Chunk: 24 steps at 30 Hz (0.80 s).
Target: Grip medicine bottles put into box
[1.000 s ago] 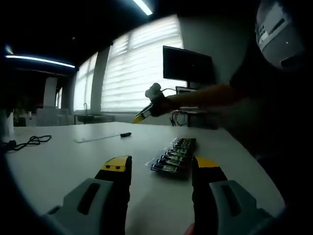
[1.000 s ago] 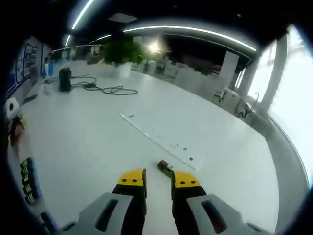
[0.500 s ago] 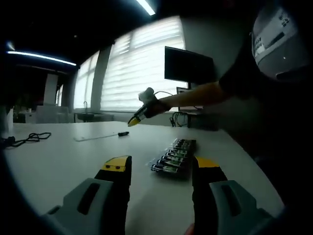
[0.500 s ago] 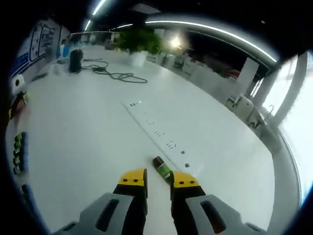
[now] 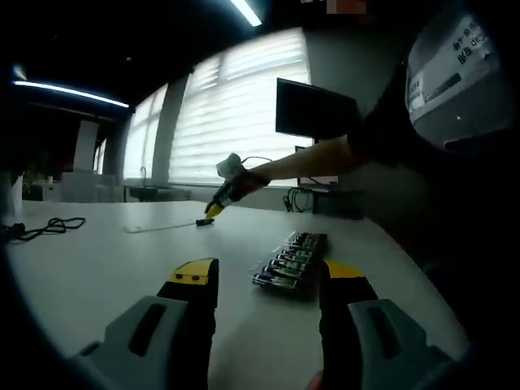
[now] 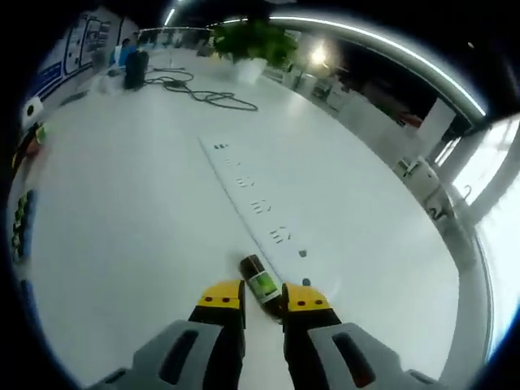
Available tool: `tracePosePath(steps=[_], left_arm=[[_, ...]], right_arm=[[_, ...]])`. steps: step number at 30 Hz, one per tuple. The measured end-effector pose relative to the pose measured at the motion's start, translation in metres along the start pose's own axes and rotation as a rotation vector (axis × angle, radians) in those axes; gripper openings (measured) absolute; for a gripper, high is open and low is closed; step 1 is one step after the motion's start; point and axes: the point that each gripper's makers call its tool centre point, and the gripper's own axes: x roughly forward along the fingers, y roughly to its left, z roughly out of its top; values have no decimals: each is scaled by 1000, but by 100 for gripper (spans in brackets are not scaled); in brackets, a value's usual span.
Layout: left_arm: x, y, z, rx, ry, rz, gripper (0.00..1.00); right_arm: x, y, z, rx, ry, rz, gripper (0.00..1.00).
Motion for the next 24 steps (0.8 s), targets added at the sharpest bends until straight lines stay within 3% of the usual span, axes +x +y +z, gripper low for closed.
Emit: tracePosePath(steps=[3, 11, 15, 17, 24], left_arm=[[0, 0, 0, -4, -2, -2, 43], [0, -1, 0, -5, -1, -8, 43], [0, 0, 0, -7, -2, -7, 43], [0, 0, 0, -7, -2, -7, 43], [-1, -1, 0, -8, -3, -8, 43]], right_arm=[[3, -1, 3, 102, -5, -3, 14], [12, -3, -6, 2, 71, 13, 15], [20, -6, -13, 3, 107, 9, 12], [20, -8, -15, 92, 129, -3, 8], [13, 0, -19, 160, 140, -8, 8]])
